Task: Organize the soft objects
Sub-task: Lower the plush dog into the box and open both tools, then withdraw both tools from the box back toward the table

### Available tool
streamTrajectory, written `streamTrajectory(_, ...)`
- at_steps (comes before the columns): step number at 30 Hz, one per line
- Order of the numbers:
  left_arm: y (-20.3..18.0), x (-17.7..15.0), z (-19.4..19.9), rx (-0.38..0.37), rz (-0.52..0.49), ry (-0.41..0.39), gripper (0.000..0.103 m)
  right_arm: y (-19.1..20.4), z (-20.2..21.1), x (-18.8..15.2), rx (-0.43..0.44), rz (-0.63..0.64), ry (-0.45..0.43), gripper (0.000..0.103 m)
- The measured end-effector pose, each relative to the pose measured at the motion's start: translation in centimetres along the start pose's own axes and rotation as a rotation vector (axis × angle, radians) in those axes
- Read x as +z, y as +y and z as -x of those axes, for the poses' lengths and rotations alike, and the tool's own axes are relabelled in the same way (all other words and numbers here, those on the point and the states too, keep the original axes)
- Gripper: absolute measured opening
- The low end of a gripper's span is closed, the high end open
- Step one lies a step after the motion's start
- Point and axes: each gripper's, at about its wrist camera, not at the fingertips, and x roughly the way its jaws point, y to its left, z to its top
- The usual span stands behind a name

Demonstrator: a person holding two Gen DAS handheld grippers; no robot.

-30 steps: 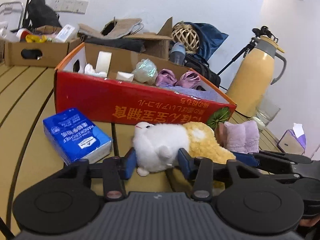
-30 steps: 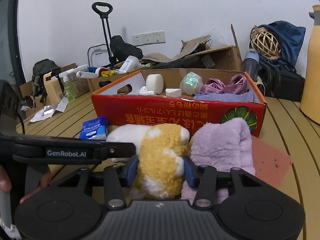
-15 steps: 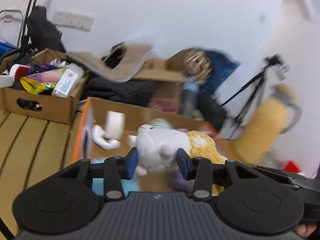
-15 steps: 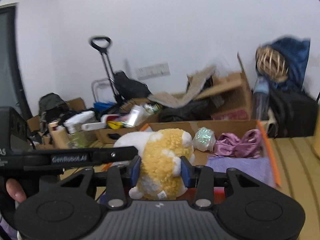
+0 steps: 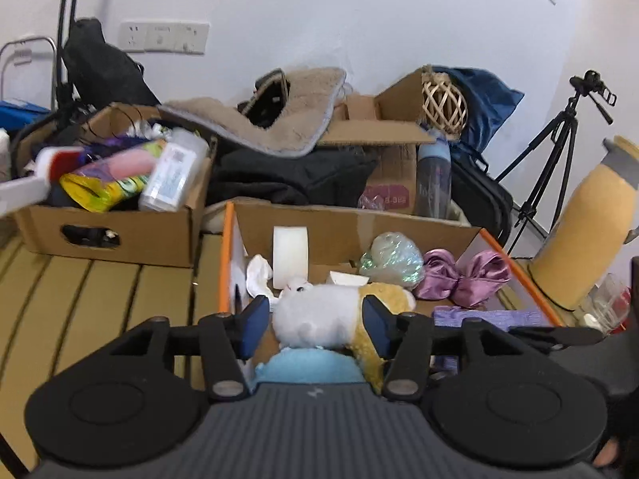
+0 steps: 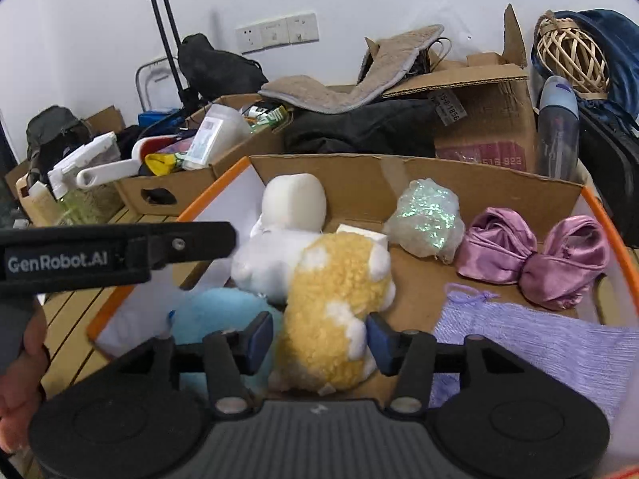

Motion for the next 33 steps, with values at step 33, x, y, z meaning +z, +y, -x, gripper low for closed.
streamTrajectory(33, -10.1, -32.5, 41.5, 0.123, -0.136, -0.360, 0.097, 6.3, 44.0, -32.9, -0.028, -0.004, -0.488, 0.087)
